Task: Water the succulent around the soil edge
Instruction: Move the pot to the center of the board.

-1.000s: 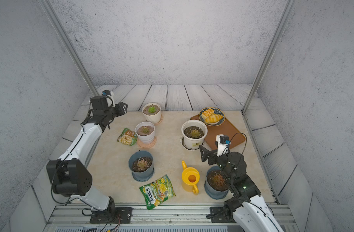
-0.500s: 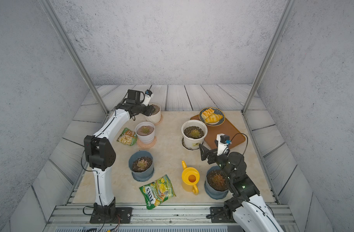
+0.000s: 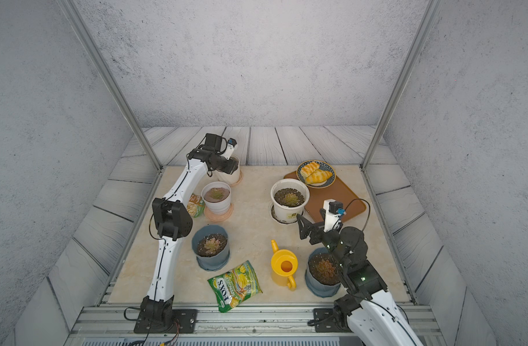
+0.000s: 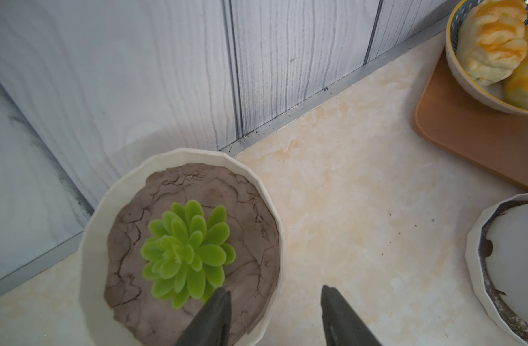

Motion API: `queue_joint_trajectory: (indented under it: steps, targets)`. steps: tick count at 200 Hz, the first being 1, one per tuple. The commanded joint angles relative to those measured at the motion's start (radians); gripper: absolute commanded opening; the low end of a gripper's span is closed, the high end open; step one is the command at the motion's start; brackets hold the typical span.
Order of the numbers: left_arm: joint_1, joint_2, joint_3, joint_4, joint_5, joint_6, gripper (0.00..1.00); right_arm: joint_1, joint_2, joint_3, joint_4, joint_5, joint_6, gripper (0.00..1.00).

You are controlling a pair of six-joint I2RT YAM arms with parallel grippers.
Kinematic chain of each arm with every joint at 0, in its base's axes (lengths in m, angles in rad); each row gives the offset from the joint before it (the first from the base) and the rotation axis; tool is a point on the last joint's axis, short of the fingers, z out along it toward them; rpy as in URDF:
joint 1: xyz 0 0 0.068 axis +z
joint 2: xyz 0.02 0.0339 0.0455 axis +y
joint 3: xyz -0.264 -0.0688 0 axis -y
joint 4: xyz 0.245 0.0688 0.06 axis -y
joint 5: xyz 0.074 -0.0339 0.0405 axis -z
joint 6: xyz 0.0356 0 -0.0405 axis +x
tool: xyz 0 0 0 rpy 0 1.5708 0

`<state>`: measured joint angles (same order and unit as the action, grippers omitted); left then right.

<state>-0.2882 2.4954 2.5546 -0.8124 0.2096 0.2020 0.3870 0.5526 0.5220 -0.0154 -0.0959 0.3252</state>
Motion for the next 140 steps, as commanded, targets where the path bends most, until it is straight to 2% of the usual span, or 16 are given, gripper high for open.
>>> queue_joint_trajectory:
  steps: [1, 52, 92, 140]
  targets:
    - [-0.011, 0.049, 0.036, -0.043, -0.044, -0.005, 0.54, 0.004, 0.003, -0.013, 0.028, -0.010, 0.016, 1.00]
    - [-0.019, 0.081, 0.036, -0.045, -0.037, 0.030, 0.49, 0.003, 0.012, -0.011, 0.026, -0.016, 0.021, 1.00]
    - [-0.023, 0.085, 0.023, -0.046, -0.029, 0.064, 0.31, 0.002, 0.021, -0.011, 0.029, -0.019, 0.024, 1.00]
    - [-0.023, 0.087, 0.016, -0.046, -0.005, 0.067, 0.15, 0.003, 0.021, -0.017, 0.035, -0.010, 0.034, 1.00]
